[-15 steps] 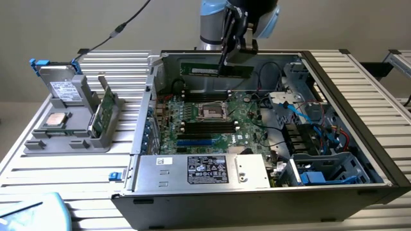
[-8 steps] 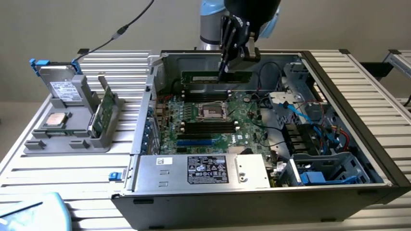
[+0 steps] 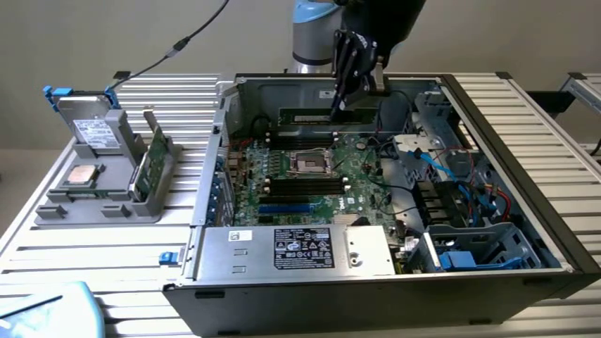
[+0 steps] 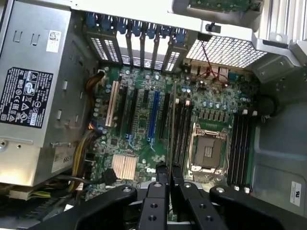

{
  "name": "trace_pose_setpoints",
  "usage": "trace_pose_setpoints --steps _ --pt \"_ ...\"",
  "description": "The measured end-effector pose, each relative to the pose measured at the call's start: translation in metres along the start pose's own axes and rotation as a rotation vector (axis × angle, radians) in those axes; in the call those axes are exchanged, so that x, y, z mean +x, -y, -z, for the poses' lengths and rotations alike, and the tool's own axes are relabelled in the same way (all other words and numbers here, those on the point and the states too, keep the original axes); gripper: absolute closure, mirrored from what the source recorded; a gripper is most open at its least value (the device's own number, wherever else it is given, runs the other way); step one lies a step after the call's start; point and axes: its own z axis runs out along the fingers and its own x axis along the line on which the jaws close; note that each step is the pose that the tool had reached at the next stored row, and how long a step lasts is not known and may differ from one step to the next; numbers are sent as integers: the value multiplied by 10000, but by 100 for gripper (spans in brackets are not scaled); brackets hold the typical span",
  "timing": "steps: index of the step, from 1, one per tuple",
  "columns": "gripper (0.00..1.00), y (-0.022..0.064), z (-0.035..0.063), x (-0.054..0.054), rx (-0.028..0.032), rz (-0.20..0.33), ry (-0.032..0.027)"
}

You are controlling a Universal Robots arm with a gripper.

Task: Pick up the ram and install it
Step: 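Pick up the ram and move it above insertion slot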

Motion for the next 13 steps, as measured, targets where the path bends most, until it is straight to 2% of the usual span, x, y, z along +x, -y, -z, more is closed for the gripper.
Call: trace_pose_setpoints --steps 9,13 --pt "86 59 -170 -175 0 -19 3" --pt "86 77 -243 -202 9 -145 27"
